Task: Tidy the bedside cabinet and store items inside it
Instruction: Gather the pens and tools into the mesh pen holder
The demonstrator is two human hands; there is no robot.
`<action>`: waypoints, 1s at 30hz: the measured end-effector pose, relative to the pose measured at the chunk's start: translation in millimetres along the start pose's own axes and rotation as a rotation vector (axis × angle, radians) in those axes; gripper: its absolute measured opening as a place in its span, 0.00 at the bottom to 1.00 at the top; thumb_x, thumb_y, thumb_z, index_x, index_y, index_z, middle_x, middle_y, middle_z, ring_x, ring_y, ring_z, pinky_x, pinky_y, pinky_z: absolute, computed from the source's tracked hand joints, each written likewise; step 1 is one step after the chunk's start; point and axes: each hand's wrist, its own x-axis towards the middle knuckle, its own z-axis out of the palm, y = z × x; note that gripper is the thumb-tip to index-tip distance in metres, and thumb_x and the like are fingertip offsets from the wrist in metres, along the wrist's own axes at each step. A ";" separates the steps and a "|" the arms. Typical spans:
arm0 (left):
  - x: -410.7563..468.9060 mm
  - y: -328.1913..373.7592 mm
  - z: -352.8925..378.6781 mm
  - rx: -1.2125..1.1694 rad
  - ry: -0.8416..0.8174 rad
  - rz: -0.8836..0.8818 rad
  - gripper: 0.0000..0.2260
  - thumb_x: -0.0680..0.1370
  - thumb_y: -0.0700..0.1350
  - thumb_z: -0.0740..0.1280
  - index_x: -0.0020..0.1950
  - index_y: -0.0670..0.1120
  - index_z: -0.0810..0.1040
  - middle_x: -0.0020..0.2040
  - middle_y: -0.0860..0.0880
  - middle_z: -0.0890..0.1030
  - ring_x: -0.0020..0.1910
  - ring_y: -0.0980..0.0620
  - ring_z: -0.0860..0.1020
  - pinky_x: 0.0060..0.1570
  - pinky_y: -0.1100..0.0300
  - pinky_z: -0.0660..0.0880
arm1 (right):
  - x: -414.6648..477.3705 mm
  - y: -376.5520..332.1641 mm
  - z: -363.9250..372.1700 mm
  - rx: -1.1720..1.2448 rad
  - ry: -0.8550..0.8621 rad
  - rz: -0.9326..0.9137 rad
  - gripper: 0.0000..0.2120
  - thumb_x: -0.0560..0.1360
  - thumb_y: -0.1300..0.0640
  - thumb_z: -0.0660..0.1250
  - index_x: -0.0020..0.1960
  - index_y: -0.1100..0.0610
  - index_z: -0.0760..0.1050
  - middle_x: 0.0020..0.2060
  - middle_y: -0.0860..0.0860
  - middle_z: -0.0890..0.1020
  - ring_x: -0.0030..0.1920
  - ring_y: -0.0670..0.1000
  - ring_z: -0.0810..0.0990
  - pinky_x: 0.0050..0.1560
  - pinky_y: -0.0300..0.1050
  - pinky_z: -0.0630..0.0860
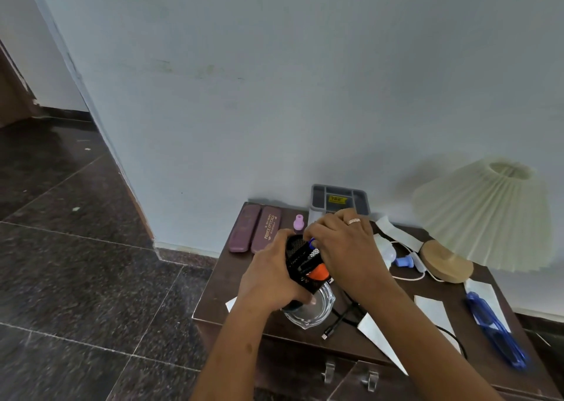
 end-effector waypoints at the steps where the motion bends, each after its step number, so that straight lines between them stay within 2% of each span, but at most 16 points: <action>1: 0.0 -0.9 -0.7 -0.003 -0.002 0.000 0.44 0.53 0.49 0.80 0.64 0.59 0.62 0.54 0.58 0.78 0.53 0.54 0.77 0.54 0.51 0.78 | 0.4 -0.6 0.9 0.019 -0.001 0.006 0.11 0.62 0.59 0.77 0.41 0.48 0.79 0.38 0.45 0.81 0.42 0.53 0.78 0.40 0.48 0.75; 6: -0.4 -3.0 -5.0 -0.035 0.033 -0.006 0.44 0.54 0.48 0.80 0.64 0.59 0.62 0.53 0.59 0.77 0.52 0.54 0.77 0.53 0.56 0.77 | 3.4 3.2 4.1 0.116 0.008 0.041 0.12 0.65 0.65 0.74 0.41 0.50 0.78 0.39 0.46 0.79 0.39 0.51 0.79 0.39 0.46 0.73; 9: -1.4 -1.7 -6.2 -0.006 0.038 -0.008 0.43 0.54 0.47 0.80 0.65 0.58 0.62 0.52 0.59 0.75 0.51 0.54 0.76 0.53 0.56 0.76 | 4.9 7.2 0.9 0.217 -0.017 0.039 0.11 0.68 0.67 0.71 0.44 0.52 0.78 0.43 0.48 0.79 0.38 0.50 0.79 0.40 0.46 0.77; 13: -1.8 0.7 -4.7 -0.010 0.024 -0.008 0.43 0.55 0.47 0.80 0.64 0.58 0.63 0.51 0.59 0.75 0.50 0.54 0.76 0.51 0.57 0.76 | 3.8 8.6 1.6 0.218 -0.039 0.017 0.07 0.70 0.66 0.70 0.44 0.54 0.79 0.43 0.50 0.80 0.41 0.51 0.80 0.43 0.47 0.78; 16: -0.8 1.2 -2.8 0.004 0.004 0.002 0.41 0.55 0.47 0.80 0.63 0.59 0.63 0.52 0.57 0.77 0.51 0.53 0.77 0.51 0.54 0.77 | 2.6 8.6 6.0 0.218 -0.069 0.003 0.06 0.73 0.64 0.68 0.47 0.55 0.79 0.45 0.50 0.80 0.45 0.52 0.79 0.47 0.45 0.75; 19: 0.1 0.0 -2.9 0.006 0.008 -0.003 0.42 0.55 0.48 0.79 0.64 0.59 0.62 0.53 0.57 0.77 0.52 0.53 0.77 0.52 0.54 0.77 | 2.0 8.0 6.6 0.256 -0.128 0.040 0.09 0.74 0.64 0.66 0.52 0.54 0.78 0.50 0.50 0.79 0.50 0.51 0.77 0.52 0.43 0.73; 23: -0.1 -2.4 -4.9 -0.025 0.049 -0.011 0.43 0.55 0.48 0.79 0.65 0.57 0.62 0.54 0.57 0.77 0.51 0.53 0.77 0.52 0.55 0.78 | 1.4 9.9 7.0 0.239 -0.109 0.061 0.14 0.75 0.59 0.66 0.59 0.51 0.75 0.55 0.49 0.79 0.55 0.50 0.77 0.57 0.46 0.75; 26: -1.0 -1.4 -5.7 -0.012 0.031 0.002 0.42 0.55 0.49 0.79 0.64 0.58 0.62 0.53 0.57 0.77 0.52 0.53 0.77 0.51 0.55 0.78 | 1.7 9.4 10.1 0.365 -0.133 0.177 0.20 0.76 0.57 0.64 0.68 0.49 0.69 0.66 0.49 0.70 0.63 0.50 0.71 0.62 0.44 0.72; 28: -1.9 0.3 -5.0 0.007 0.010 0.013 0.42 0.55 0.49 0.79 0.63 0.60 0.62 0.53 0.57 0.77 0.52 0.53 0.77 0.51 0.54 0.78 | 1.5 10.3 12.2 0.444 -0.174 0.256 0.19 0.77 0.55 0.64 0.67 0.48 0.70 0.68 0.48 0.67 0.65 0.49 0.69 0.62 0.42 0.69; 30: -2.9 1.7 -4.4 0.028 0.002 0.006 0.42 0.54 0.49 0.80 0.62 0.60 0.62 0.53 0.58 0.76 0.52 0.53 0.77 0.50 0.54 0.77 | 1.1 12.7 13.3 0.461 -0.229 0.269 0.14 0.76 0.55 0.65 0.61 0.49 0.75 0.61 0.49 0.74 0.61 0.48 0.73 0.59 0.38 0.68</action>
